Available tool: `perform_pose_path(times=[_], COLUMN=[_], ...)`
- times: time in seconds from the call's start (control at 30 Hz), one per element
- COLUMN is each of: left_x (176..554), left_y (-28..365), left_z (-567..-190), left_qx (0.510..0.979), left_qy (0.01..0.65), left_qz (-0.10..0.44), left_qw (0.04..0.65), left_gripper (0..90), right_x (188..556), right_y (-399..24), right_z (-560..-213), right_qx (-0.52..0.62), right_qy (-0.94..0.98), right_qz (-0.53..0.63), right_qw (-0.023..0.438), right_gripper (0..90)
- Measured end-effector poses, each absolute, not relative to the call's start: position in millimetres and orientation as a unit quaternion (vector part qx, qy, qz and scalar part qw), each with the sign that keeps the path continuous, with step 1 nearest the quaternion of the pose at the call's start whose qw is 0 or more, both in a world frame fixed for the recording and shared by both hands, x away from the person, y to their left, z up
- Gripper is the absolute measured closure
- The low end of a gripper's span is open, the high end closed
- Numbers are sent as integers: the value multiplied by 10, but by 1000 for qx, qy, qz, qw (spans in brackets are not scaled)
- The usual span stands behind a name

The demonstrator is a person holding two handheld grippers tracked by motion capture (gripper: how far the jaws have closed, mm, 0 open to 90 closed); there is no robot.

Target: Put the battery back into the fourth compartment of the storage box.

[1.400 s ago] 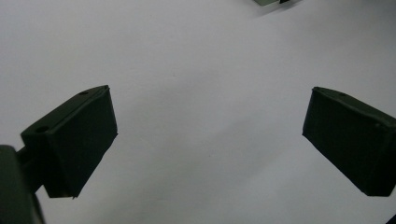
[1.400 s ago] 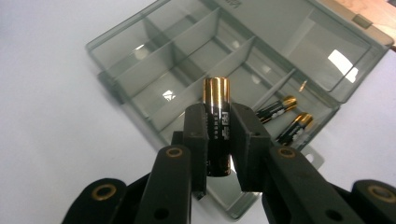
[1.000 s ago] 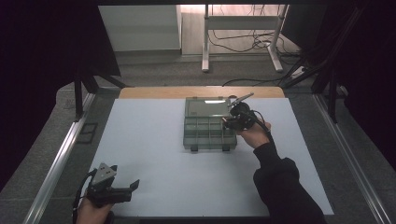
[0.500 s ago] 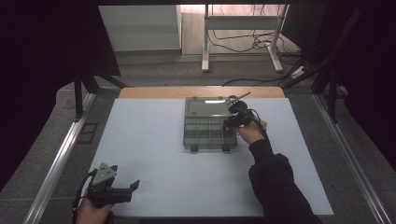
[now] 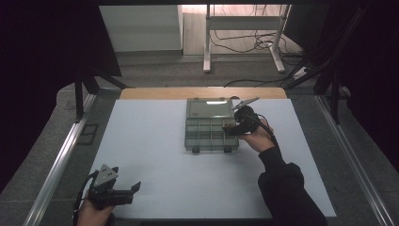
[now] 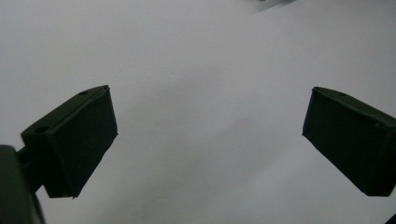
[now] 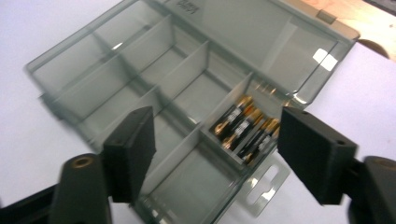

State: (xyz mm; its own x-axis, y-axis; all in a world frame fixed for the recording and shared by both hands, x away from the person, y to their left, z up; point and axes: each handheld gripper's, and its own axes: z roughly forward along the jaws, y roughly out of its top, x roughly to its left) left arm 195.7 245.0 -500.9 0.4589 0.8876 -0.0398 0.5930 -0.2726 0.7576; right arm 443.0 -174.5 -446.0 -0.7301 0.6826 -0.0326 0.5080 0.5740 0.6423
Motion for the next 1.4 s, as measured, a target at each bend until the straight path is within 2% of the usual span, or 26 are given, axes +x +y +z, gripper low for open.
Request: perform_pose_path(times=[0.2, 0.53, 1.4], left_x=[1958, 1952, 1945], left_y=[2450, 2447, 2444], left_z=[-5009, -5008, -5005], left_qx=[772, 772, 773], left_qy=[480, 478, 476], left_qz=[201, 203, 206], left_qw=[365, 365, 365], left_gripper=[38, 38, 38], right_x=[4259, 4024, 3457], right_y=[-1809, -1845, -1987], right_z=[-4457, -4402, -4427], right_qx=[329, 311, 273], right_qy=[878, 883, 891], right_qz=[322, 332, 338], right_qw=[134, 118, 130], right_gripper=[181, 105, 10])
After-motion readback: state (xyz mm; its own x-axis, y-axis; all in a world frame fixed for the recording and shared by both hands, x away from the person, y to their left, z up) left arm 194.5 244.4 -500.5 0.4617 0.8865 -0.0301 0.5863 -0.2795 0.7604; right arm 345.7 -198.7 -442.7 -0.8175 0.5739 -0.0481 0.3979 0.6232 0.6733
